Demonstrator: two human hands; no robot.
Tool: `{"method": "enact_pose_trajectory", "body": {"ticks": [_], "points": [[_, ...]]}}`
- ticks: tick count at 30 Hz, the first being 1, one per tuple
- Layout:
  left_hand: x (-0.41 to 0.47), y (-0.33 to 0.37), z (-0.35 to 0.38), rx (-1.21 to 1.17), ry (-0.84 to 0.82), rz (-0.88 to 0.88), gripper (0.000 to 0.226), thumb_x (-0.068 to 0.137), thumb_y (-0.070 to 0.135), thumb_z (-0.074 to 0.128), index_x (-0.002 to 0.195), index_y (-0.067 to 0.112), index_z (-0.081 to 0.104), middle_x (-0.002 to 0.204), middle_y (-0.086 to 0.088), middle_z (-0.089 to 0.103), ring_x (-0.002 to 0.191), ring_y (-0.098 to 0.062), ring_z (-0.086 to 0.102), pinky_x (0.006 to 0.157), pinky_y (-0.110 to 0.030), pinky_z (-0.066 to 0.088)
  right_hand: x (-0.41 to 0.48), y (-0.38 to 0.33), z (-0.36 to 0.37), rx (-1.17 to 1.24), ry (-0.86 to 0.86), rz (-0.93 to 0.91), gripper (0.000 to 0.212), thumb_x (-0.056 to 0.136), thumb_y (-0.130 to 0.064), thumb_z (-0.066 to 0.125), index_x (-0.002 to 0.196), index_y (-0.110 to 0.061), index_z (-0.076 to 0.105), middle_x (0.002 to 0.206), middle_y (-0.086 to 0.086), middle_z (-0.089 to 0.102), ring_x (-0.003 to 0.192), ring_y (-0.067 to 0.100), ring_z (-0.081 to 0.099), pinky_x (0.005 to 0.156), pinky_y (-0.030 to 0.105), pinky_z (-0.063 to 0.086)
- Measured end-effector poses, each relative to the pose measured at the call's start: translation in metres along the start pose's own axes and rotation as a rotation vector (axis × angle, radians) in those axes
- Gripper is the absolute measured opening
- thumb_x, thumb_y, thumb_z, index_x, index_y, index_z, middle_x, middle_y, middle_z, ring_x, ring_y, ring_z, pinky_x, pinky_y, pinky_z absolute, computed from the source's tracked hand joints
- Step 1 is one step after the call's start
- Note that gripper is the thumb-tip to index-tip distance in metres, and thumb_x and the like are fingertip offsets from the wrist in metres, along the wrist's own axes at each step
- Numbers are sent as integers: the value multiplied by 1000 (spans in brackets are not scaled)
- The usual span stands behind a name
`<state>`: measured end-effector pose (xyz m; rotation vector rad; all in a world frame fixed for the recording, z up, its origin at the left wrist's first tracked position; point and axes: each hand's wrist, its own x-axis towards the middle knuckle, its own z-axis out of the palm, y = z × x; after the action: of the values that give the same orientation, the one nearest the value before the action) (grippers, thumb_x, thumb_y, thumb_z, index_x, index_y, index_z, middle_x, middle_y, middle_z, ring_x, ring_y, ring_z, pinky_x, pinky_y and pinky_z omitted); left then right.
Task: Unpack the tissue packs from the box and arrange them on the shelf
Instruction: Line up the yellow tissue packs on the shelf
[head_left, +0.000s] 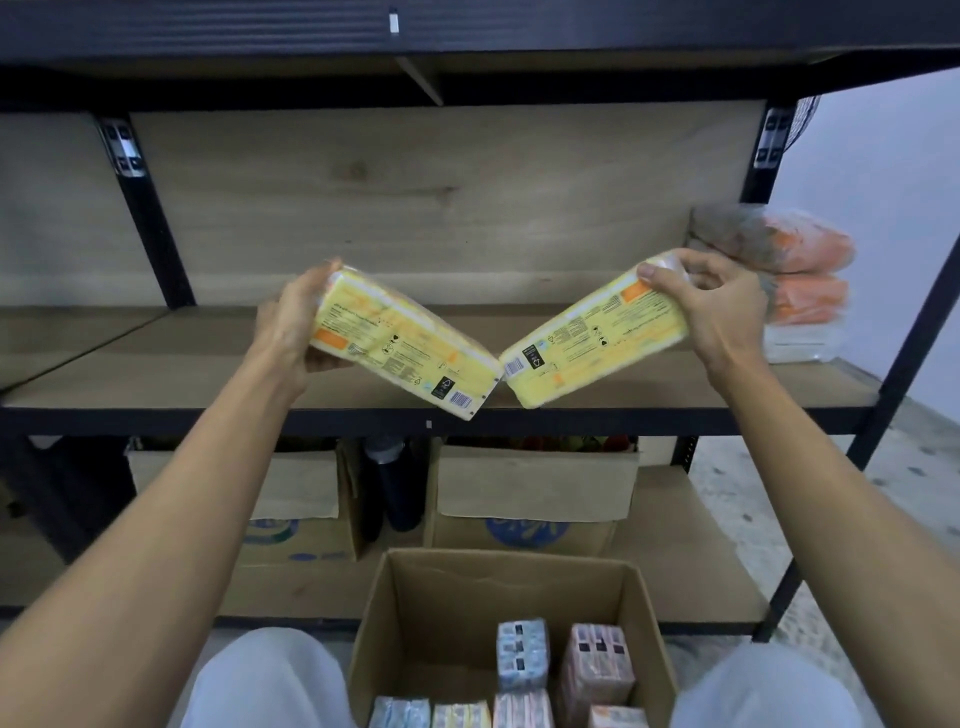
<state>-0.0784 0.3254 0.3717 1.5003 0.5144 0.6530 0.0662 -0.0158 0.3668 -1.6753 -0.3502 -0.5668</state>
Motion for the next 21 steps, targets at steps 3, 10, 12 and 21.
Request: {"method": "enact_pose_trajectory", "body": {"ticks": [3, 10, 12, 21], "points": [[8, -10, 10, -17, -11, 18, 47, 79, 60, 61, 101, 19, 70, 87, -5, 76, 82, -21, 72, 71, -38, 57, -1, 11, 5, -3, 22, 10, 61, 61, -59, 80, 107, -21, 71, 95, -4, 73, 84, 8, 70, 75, 23, 56], [35, -40, 23, 1, -16, 19, 55, 88, 66, 43, 110, 21, 65, 94, -5, 74, 85, -22, 71, 68, -35, 56, 4, 48, 17, 34, 4, 36, 72, 62, -62, 78, 119, -21, 63, 104, -4, 71, 94, 9, 69, 88, 35, 56], [43, -49, 24, 15, 12, 32, 54, 91, 64, 37, 109, 22, 66, 95, -4, 73, 86, -21, 70, 75, -36, 55, 6, 58, 20, 22, -23, 38, 71, 64, -62, 77, 121, -22, 61, 108, -5, 70, 99, 8, 66, 90, 34, 55], [72, -90, 15, 108, -28, 129, 51, 91, 61, 25, 130, 38, 47, 134, 1, 55, 119, -23, 54, 100, -47, 43, 5, 97, 28, -58, -206, 30, 58, 81, -56, 66, 134, -41, 48, 127, -11, 59, 116, 5, 56, 99, 27, 46]]}}
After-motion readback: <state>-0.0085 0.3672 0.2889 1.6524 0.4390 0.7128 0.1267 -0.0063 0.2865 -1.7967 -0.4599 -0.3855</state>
